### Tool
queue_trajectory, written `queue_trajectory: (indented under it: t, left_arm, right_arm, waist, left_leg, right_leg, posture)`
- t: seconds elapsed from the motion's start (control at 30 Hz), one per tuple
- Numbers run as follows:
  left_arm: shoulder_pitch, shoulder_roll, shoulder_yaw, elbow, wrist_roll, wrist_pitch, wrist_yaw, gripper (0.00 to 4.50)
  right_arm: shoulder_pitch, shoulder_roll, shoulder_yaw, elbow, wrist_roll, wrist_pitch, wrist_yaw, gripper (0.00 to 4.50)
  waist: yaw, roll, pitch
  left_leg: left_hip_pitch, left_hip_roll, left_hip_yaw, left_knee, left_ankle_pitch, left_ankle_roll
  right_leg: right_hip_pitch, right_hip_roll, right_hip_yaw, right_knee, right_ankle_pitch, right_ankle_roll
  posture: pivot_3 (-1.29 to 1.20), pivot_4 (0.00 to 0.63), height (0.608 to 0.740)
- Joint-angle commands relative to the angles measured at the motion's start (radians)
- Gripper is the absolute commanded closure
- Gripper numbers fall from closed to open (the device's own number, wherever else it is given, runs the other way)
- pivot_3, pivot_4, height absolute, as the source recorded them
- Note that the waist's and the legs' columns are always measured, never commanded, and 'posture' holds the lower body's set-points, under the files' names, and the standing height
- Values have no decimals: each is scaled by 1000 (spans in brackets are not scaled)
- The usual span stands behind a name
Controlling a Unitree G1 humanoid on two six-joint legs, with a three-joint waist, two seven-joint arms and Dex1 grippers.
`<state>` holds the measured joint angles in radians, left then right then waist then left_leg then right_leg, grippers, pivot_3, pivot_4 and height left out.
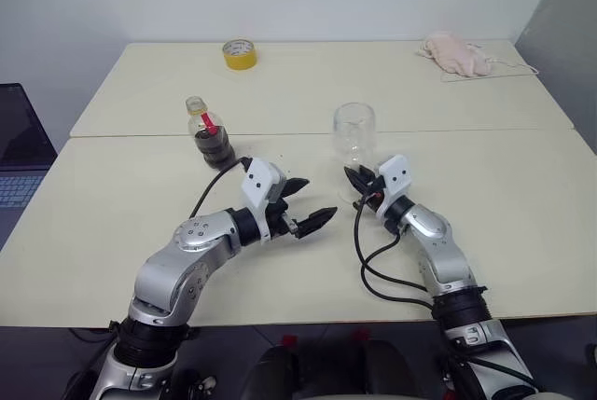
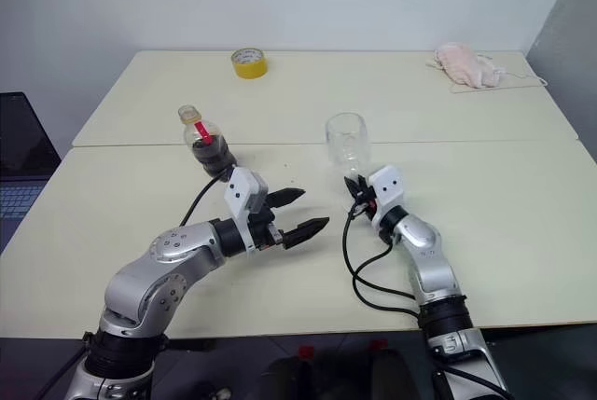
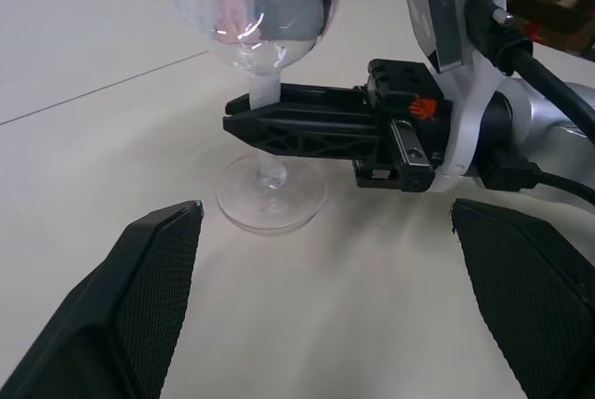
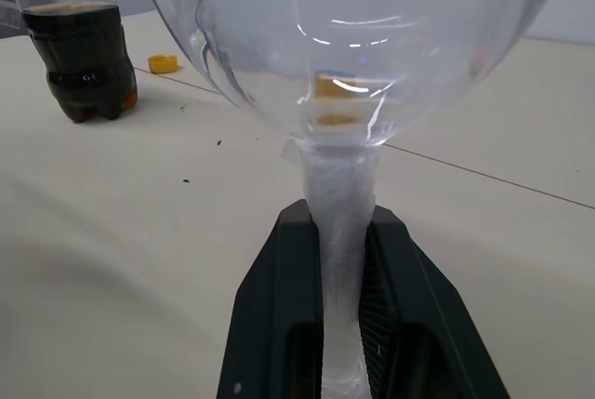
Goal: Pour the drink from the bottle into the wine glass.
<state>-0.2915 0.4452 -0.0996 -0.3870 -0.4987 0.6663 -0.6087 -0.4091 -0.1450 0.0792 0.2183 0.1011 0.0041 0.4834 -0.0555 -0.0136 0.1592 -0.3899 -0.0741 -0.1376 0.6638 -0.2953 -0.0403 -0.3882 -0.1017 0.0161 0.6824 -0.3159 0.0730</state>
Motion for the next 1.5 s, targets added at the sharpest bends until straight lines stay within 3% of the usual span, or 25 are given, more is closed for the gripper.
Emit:
queue_trajectory:
  t: [0.03,0.33,1.0,1.4,1.5]
  left_arm:
    - [0,1,16,-18,7,-24,-1,0]
    - [-1,2,14,-8,18,-32,-13,0]
    - [3,9,15,-14,24,-29,-14,0]
    - [4,10,14,-13,28,-29,-17,0]
    - [3,10,15,-12,30,-29,-18,0]
  right_arm:
    - [23,-22,-14,-55,15,-31,15,4265]
    - [124,-85,-15,-89,4,-24,31,4266]
    - [125,-82,-8,-44,28,-8,41,4266]
    - [131,-86,-16,-49,25,-10,29,168]
    - [128,-87,-17,-47,25,-8,29,45]
  waist:
    - [0,0,0]
    - [8,0,0]
    - [9,0,-1]
    - [7,0,-1]
    - [8,0,-1]
  left_leg:
    - [0,0,0,0,0,0]
    - [1,0,0,0,0,0]
    - [9,0,0,-2,0,0]
    - [9,0,0,-2,0,0]
    - [9,0,0,-2,0,0]
  right_leg:
    - [0,0,0,0,0,0]
    - [1,0,0,0,0,0]
    - [8,0,0,-1,0,0]
    - [8,0,1,-1,0,0]
    - [8,0,0,-1,0,0]
  posture:
    - [0,150,740]
    - [0,150,740]
    - [0,150,740]
    - [0,150,740]
    - [0,150,740]
